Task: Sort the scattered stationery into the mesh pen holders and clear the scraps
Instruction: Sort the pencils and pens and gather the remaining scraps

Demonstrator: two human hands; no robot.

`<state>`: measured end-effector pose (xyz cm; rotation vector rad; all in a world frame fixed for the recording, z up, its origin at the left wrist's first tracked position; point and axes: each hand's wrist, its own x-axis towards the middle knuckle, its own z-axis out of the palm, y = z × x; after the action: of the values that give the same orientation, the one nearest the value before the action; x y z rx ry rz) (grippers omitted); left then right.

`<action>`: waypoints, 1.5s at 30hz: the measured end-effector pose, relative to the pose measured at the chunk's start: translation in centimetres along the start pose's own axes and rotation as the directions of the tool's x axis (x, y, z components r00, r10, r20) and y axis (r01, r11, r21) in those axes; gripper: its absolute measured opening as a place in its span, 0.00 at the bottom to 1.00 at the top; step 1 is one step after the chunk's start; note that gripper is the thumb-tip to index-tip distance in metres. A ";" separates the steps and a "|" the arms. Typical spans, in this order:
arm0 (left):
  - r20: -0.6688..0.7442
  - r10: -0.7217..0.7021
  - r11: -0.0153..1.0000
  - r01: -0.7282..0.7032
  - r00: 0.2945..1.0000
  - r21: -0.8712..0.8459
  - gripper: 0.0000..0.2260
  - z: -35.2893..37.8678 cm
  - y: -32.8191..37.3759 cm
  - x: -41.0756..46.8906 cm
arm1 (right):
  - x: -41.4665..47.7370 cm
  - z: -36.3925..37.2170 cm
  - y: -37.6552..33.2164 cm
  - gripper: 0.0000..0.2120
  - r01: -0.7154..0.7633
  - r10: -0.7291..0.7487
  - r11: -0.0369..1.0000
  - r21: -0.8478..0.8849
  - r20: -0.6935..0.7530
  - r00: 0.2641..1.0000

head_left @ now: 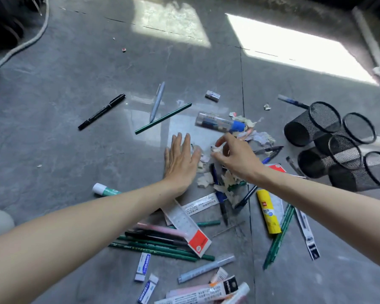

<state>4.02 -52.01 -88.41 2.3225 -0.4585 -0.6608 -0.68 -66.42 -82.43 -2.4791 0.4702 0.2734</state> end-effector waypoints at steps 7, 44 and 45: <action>0.213 0.308 0.942 -0.329 0.927 0.071 0.27 0.6 0.7 -0.8 | -4.2 -0.4 3.9 0.47 0.142 -0.023 0.929 -0.342 0.329 0.944; 0.074 0.530 0.762 -0.513 0.845 0.396 0.18 0.2 -0.4 -3.4 | -2.0 0.2 3.1 0.10 -0.205 0.221 0.972 0.118 -0.143 0.965; 0.078 0.511 0.767 -0.496 0.856 0.407 0.18 0.3 -0.4 -3.4 | -2.2 -0.2 3.2 0.14 -0.203 0.215 0.974 0.100 -0.131 0.968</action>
<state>1.13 -50.22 -87.78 2.4204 -1.2619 -0.2651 -3.96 -68.33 -83.27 -2.3756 0.7890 0.1573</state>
